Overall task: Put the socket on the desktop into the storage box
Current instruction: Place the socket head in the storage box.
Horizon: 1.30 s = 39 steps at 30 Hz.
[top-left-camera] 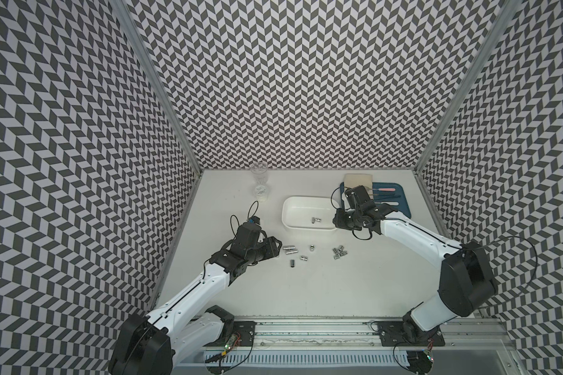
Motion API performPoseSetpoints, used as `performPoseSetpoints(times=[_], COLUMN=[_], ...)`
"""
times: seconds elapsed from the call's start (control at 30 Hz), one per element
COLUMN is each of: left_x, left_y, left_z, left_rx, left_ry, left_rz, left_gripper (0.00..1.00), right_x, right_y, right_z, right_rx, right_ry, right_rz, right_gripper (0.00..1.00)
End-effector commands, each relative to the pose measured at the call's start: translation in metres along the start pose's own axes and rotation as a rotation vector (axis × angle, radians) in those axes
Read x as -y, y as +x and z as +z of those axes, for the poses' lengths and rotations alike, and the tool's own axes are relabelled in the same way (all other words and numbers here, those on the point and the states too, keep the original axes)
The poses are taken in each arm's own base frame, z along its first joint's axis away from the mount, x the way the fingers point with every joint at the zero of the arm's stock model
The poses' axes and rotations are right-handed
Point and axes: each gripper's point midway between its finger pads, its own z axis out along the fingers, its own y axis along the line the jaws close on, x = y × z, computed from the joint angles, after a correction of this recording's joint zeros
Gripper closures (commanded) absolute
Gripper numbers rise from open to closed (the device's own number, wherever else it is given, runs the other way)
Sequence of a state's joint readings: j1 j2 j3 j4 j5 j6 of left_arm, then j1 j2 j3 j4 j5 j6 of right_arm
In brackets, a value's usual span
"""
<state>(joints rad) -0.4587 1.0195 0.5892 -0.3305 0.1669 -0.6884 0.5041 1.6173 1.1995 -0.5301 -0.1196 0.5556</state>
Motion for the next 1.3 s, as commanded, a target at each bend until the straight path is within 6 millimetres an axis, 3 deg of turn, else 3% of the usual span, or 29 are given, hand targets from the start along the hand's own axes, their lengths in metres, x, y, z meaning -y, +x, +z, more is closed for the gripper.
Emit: performPoseSetpoints(times=[0.0,0.37,0.73,1.0,1.27], left_x=[-0.013,-0.036,-0.052,-0.06,-0.065], left_y=[0.004,-0.003,-0.002,0.001,0.003], left_z=[-0.002,-0.003,-0.002,0.0,0.0], left_rx=[-0.012,0.011,0.013,0.01,0.007], left_ry=[-0.021,-0.053,-0.079,-0.103,-0.119], left_rz=[-0.042,-0.12,-0.167,-0.181,-0.186], left_gripper=[0.45,0.46,0.46,0.47,0.47], right_x=[-0.015,-0.029,-0.029,-0.028,-0.029], right_y=[-0.01,-0.019,-0.014,-0.009,-0.013], right_z=[0.01,0.056,0.089,0.101,0.095], right_rx=[0.001,-0.057,-0.117,-0.136,-0.117], right_ry=[-0.032,-0.044,-0.048,-0.055,-0.056], right_rz=[-0.029,-0.034,-0.038,-0.034,-0.041], right_gripper=[0.85,0.85,0.84,0.81,0.71])
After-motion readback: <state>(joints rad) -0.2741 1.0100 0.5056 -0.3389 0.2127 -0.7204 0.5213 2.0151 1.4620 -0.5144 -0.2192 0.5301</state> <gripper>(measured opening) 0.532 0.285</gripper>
